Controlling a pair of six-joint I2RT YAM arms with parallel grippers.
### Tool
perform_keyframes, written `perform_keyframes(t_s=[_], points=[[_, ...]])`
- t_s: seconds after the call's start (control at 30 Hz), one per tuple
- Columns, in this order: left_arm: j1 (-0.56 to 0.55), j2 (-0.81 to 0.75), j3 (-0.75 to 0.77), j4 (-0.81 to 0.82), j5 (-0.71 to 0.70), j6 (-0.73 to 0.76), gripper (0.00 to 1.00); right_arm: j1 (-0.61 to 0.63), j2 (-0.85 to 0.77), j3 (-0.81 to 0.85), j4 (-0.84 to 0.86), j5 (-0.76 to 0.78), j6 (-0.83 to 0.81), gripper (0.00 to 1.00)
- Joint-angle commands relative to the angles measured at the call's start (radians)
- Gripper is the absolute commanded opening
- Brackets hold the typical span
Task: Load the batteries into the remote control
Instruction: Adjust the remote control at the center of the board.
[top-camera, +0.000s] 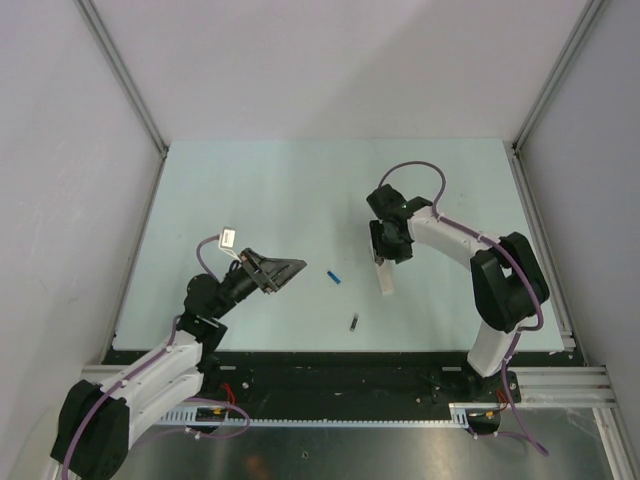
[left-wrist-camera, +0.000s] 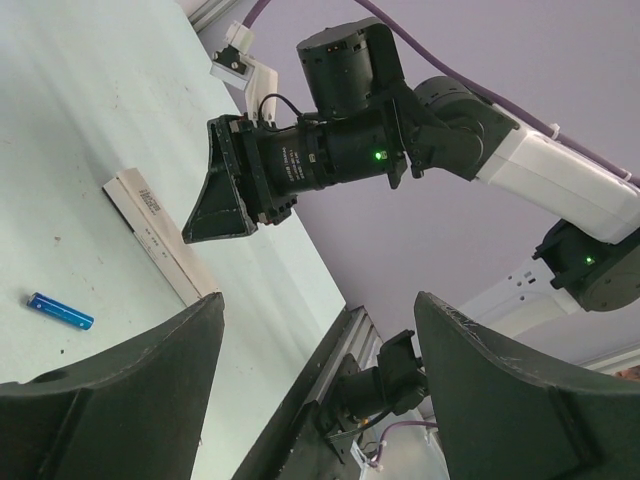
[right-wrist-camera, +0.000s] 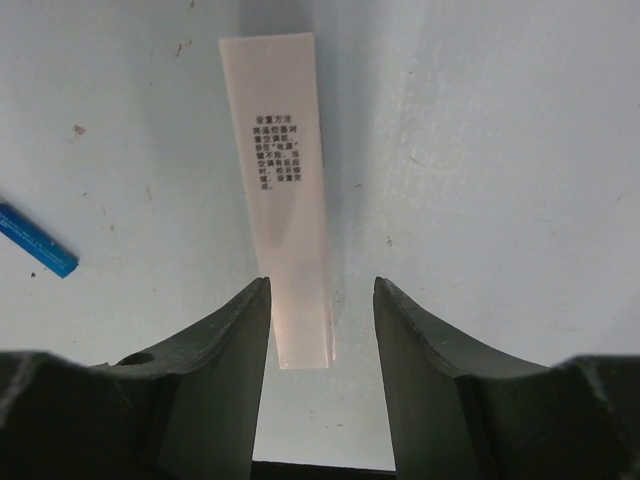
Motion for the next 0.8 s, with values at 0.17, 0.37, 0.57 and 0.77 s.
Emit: perform_keyframes(t_s=[0.17, 0.37, 0.57, 0.77], points=[[-0.007, 0.003, 0.015, 0.014, 0.003, 0.022, 0.81, -0.010, 0.040, 0.015, 0.020, 0.017, 0.011, 0.50], [-0.007, 0.001, 0.012, 0.012, -0.002, 0.022, 0.81, -0.011, 0.032, 0.003, 0.013, 0.023, 0.009, 0.50], [-0.005, -0.002, 0.010, 0.012, 0.000, 0.022, 0.81, -0.013, 0.020, -0.023, 0.010, 0.025, 0.007, 0.50], [-0.005, -0.002, 0.007, 0.012, -0.002, 0.021, 0.81, -0.014, 0.009, -0.057, 0.011, 0.020, 0.009, 0.50]])
